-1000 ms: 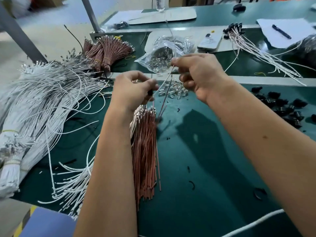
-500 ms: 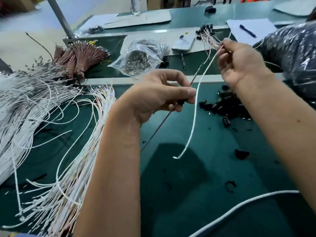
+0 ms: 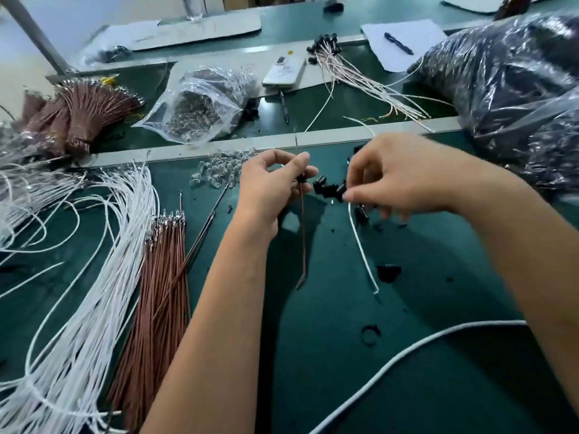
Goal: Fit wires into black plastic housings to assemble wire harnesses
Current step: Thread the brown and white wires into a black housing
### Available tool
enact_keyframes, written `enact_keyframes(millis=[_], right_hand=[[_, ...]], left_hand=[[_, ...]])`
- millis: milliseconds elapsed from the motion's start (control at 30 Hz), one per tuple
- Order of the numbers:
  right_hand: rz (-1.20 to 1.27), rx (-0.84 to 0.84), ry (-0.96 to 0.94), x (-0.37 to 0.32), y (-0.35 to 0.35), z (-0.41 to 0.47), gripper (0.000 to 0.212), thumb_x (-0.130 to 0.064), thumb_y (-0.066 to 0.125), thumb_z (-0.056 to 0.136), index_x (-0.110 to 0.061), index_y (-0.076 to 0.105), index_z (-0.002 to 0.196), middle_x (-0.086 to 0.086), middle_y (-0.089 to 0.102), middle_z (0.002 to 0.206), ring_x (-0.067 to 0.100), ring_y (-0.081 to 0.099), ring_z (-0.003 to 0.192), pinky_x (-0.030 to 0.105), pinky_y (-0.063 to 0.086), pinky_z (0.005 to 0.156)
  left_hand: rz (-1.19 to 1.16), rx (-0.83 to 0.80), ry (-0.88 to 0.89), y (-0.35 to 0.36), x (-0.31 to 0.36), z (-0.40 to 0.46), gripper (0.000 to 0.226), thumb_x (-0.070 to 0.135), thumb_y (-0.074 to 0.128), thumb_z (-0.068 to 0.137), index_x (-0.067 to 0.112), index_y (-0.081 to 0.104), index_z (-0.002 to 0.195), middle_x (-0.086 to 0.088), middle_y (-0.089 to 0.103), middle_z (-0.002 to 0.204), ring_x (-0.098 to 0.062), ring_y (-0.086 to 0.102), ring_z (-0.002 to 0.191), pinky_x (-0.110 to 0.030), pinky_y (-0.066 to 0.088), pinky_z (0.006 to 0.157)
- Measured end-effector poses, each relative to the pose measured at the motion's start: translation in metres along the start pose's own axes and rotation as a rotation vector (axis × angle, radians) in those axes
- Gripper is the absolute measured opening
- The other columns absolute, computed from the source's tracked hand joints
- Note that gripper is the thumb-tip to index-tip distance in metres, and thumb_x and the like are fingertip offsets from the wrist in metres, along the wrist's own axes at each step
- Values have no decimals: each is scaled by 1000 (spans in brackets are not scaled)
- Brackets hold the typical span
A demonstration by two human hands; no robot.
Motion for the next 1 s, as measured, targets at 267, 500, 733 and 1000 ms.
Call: enact_keyframes(millis=[267,500,733,1000], right_hand=[[-101,-313,65,-8,52,-12,45,-47,71,93,-11,71,66,-1,68,51,10,57,38,13,37,37],[1187,125,-104,4,22,0,22,-30,67,92,-8,67,87,5,71,71,12,63,54,17,47,45],[1462,218,-138,20,29,-2,23,-4,72,79,-2,65,101,9,75,81,14,74,68,15,57,62],[1322,324,-145,25,28,-4,28,-20,80,74,-9,66,95,10,78,84,20,77,71,18,53,52]], left_hand=[[-41,-50,63,-10,0,-2,12,5,75,87,12,66,84,-7,74,79,-17,69,63,-19,50,58],[-85,-273,113,-3,3,-16,15,2,78,79,13,70,86,-10,69,81,-19,65,66,-21,52,66],[-142,-344,115,14,2,-20,13,-2,69,86,10,65,87,-16,75,94,-16,63,66,-18,49,63],[-14,-332,129,19,0,-20,15,8,77,77,12,66,87,-16,73,87,-21,62,67,-26,47,69]])
Point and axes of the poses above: each hand's wrist, its own z-axis towards the middle knuckle, its own y-axis out of the palm, x = y × z, the point moved 9 cm from there along z, towards the middle knuckle
